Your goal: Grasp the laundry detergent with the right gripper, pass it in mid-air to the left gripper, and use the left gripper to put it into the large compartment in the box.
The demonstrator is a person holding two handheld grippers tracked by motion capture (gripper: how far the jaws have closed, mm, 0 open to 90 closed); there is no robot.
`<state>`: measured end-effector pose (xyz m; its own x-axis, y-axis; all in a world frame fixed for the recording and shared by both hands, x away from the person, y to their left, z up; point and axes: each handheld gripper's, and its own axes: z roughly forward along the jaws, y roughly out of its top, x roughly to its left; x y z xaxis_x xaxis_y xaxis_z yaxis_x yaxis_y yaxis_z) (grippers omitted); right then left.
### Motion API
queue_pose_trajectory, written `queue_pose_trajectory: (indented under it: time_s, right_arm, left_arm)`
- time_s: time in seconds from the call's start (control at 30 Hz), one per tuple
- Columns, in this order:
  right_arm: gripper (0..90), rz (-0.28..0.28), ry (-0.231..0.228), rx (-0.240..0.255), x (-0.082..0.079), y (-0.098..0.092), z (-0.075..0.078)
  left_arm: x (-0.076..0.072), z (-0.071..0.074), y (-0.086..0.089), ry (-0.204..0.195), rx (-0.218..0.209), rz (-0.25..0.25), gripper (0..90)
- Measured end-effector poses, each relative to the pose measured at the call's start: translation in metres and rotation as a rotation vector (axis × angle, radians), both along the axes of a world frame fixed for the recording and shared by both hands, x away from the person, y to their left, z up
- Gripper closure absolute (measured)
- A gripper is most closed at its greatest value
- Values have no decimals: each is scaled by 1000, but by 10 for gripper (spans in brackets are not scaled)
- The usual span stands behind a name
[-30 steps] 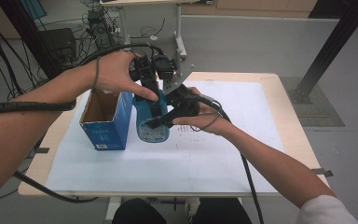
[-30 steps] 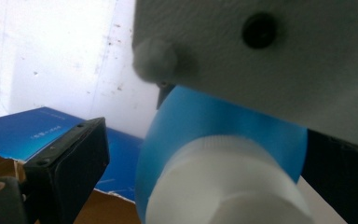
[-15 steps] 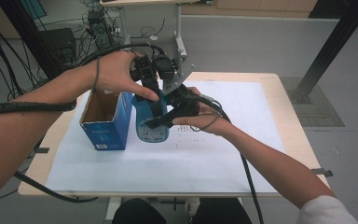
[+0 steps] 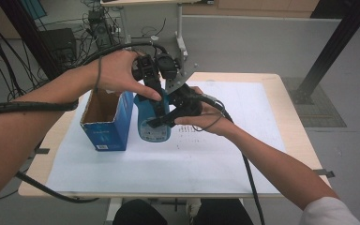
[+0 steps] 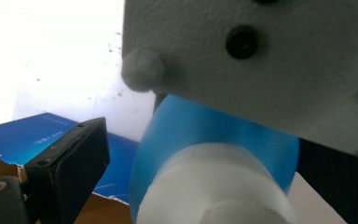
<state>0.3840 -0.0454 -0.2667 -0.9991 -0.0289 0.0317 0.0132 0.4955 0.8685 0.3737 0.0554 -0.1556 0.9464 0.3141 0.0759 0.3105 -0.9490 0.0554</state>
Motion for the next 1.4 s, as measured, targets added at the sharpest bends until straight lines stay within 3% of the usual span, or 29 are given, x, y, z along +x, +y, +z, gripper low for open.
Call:
queue_pose_trajectory:
  time_s: [1.07,1.4]
  right_arm:
    - [439,3,-9,-8,-1,0,1]
    - [439,11,10,-2,-1,-1,1]
  left_arm:
    - [0,0,1,-2,-4,-6,50]
    - [0,-1,2,-3,3,-12,50]
